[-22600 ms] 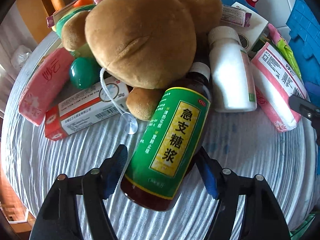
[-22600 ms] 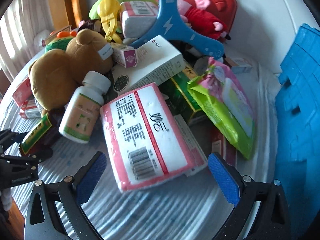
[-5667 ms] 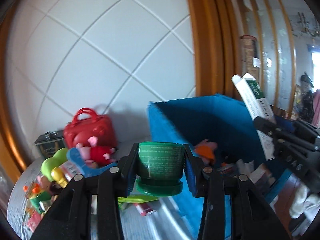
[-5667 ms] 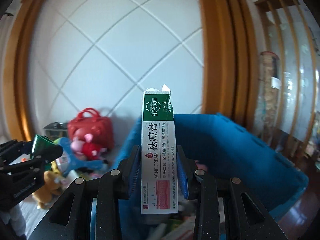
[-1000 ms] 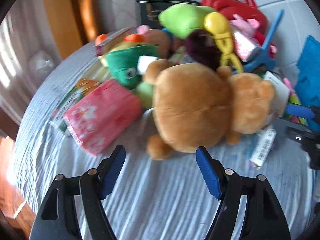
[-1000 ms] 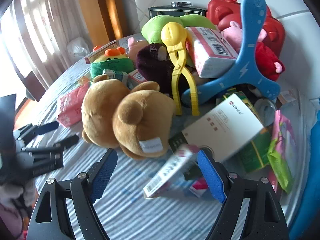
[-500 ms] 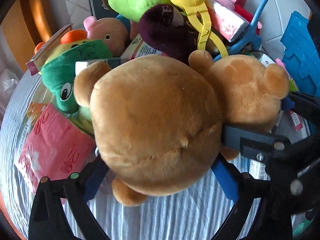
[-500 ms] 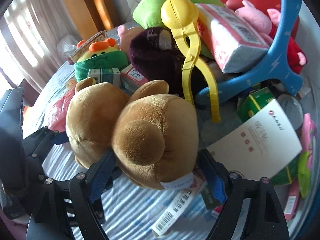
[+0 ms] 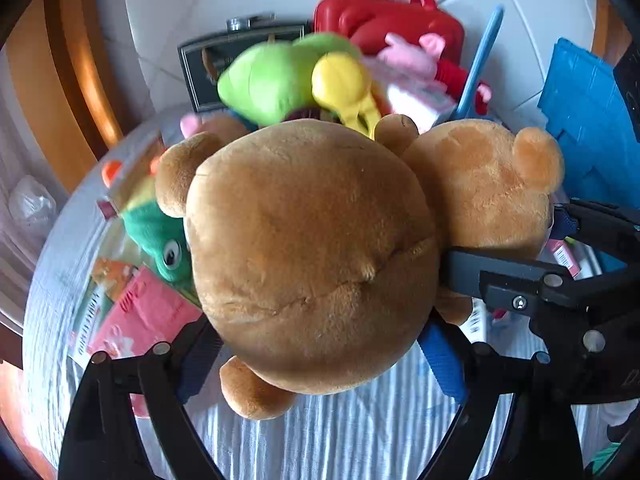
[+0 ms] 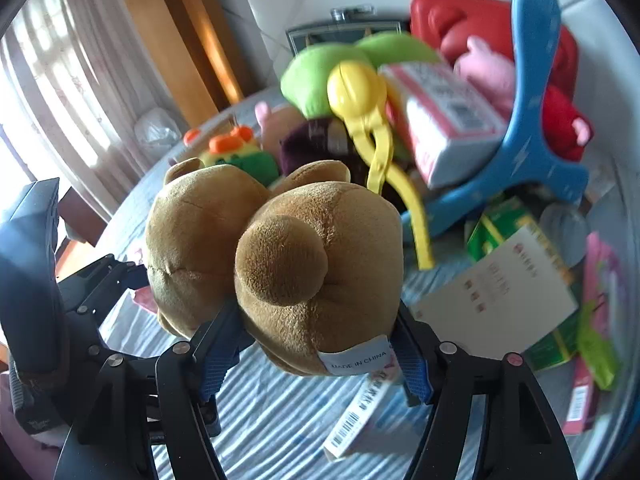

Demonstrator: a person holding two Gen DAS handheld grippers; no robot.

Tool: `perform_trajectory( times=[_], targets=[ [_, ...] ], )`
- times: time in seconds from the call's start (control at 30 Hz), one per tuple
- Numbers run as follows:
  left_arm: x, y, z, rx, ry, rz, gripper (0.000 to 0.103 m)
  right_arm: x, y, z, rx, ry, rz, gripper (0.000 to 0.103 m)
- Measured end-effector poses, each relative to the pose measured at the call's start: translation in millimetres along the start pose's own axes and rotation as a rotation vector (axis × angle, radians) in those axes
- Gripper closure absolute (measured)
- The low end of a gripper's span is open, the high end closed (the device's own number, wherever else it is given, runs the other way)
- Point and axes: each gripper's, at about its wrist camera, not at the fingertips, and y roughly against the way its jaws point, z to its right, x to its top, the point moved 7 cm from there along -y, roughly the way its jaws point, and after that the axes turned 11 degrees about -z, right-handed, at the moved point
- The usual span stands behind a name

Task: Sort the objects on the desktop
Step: 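Grasp the brown teddy bear with both grippers together, then lift the teddy bear with both grippers and carry it over the bin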

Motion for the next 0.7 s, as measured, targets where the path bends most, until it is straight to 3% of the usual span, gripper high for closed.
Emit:
perform_trajectory(
  times=[0.33, 0.7],
  targets=[
    [41.8, 91.7, 40.4, -0.004, -0.097, 0.182, 0.013, 3.1, 111.4, 15.7, -0.052, -0.028, 0.174, 0.032],
    [85.1, 194.0, 161.9, -0.121, -0.275, 0.372, 0.013, -8.3, 265.8, 79.2, -0.229, -0.152, 0.346, 0.032]
  ],
)
